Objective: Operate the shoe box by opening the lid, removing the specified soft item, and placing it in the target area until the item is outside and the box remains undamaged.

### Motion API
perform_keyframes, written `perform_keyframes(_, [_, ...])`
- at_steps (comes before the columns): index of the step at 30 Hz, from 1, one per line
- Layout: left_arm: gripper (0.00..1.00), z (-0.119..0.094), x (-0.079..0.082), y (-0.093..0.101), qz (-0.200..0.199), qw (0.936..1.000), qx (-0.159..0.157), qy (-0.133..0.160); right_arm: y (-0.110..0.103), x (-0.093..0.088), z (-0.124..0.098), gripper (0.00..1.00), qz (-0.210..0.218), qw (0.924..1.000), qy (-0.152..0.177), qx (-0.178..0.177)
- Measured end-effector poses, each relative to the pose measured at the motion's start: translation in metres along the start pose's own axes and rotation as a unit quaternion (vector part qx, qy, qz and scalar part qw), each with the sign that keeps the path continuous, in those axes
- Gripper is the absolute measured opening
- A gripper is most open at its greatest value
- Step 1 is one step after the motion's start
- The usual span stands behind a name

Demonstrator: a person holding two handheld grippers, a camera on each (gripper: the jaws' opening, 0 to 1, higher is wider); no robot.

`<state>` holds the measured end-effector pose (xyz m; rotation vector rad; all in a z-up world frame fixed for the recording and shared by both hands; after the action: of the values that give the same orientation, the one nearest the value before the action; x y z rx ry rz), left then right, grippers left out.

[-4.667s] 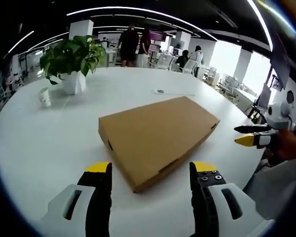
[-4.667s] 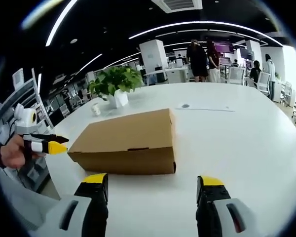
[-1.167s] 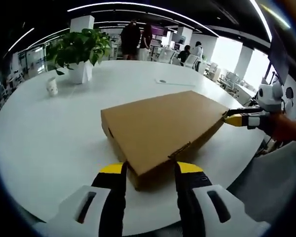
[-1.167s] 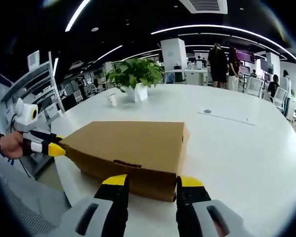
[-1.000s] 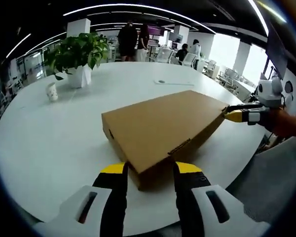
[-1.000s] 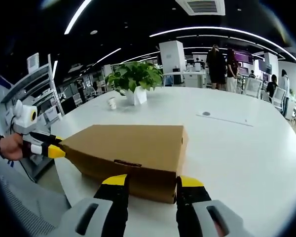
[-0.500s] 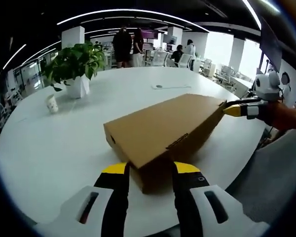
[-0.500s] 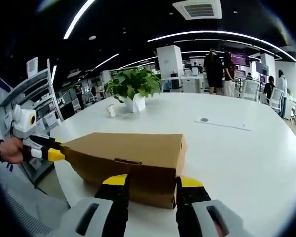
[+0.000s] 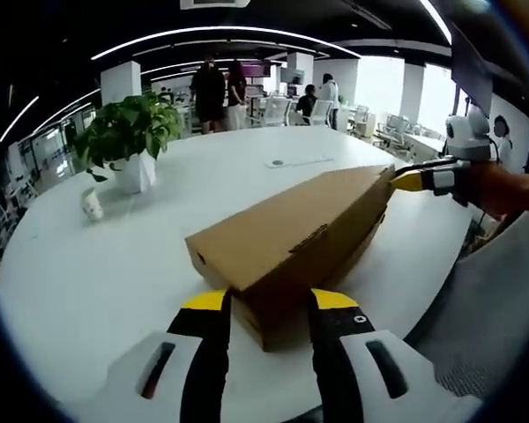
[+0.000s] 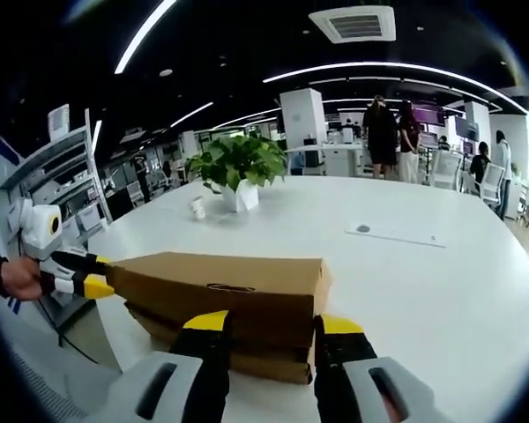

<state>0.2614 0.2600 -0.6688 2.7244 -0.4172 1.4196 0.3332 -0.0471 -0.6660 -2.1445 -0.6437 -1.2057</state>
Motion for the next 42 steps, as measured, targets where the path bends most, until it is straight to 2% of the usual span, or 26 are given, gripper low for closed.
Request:
perform_keyframes(15, [0.34,-0.004,0.014,-0.005,0.039,0.9989,0.013,0.020,0.001,0.022,0.000,0.33,-0.007,0.9998,0.021,0.000])
perform_keyframes(28, [0.27,-0.004,0.030,-0.012,0.059,0.9960,0.047,0.048,0.002,0.043,0.002,0.32,-0.024,0.9990,0.037,-0.001])
perform_keyframes(32, [0.24,-0.006,0.037,-0.010,0.076,0.9934,0.069,0.052,0.002,0.051,0.004,0.32,-0.037,0.9984,0.043,-0.001])
perform_keyframes(37, [0.22,-0.008,0.042,-0.012,0.068,0.9928,0.078,0.059,0.004,0.060,0.006,0.32,-0.039,0.9979,0.052,0.000])
perform_keyframes(42, [0.19,-0.008,0.047,-0.014,0.077,0.9911,0.088,0.064,0.005,0.068,0.009,0.32,-0.048,0.9975,0.052,0.001])
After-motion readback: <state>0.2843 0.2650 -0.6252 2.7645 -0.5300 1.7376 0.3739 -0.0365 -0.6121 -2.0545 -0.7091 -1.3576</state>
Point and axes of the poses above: the point that each gripper's makers call its tool centre point, and the gripper's own axes: z roughly forward along the fingers, y roughly to its right, x roughly out of its top, the point moved 8 cm from there along -z, roughly backward along the fingers, and after that the axes turned 12 degrees about x, right-handed, at the moved point
